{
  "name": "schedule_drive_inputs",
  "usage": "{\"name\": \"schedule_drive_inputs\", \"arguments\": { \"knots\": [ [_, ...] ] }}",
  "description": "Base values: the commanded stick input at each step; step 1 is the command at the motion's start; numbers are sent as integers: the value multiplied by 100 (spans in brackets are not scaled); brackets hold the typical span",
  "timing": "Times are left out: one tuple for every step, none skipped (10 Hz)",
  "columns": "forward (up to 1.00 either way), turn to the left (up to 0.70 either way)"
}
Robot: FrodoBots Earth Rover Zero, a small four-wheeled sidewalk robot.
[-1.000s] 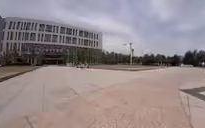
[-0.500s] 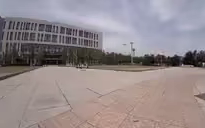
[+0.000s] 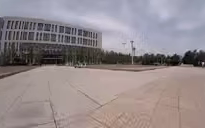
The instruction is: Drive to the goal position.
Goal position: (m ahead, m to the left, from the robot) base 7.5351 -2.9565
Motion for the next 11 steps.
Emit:
{"name": "schedule_drive_inputs", "arguments": {
  "knots": [
    [100,0],
    [100,0],
    [100,0],
    [100,0],
    [100,0],
    [100,3],
    [100,8],
    [100,17],
    [100,26],
    [100,32],
    [100,11]
  ]
}}
